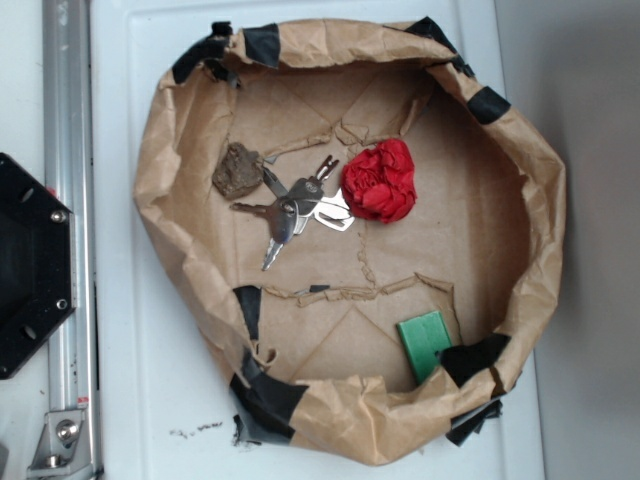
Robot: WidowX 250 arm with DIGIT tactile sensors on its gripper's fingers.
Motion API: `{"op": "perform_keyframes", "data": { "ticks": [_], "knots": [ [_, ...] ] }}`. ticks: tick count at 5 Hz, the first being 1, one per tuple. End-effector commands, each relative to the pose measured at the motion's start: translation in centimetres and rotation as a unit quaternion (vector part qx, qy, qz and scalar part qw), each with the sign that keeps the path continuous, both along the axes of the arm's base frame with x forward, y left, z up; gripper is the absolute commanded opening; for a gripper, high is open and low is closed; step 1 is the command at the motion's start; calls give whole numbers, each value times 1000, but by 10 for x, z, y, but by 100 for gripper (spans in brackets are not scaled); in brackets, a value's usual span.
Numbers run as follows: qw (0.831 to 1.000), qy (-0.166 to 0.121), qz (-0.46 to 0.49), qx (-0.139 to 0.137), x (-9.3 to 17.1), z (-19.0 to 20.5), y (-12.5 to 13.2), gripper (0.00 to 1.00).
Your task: Grab the green block.
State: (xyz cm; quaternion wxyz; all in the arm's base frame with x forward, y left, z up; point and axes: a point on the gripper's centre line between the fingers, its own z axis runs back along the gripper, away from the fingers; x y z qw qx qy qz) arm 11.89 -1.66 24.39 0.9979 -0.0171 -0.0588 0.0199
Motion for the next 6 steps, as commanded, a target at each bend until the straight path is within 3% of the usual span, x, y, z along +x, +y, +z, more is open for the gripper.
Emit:
{"op": "perform_keyframes", "data": {
  "ticks": [1, 2, 3, 4, 5, 6],
  "knots": [
    [1000, 0, 0, 0, 0, 0, 0, 100],
    [1000, 0, -25, -2, 34, -48, 29, 100],
    [993, -56, -102, 10, 78, -79, 38, 100],
    [981, -83, -172, 16, 114, -103, 34, 100],
    [973, -83, -213, 37, 138, -108, 20, 100],
    [961, -91, -254, 53, 147, -104, 4, 100]
  ]
}}
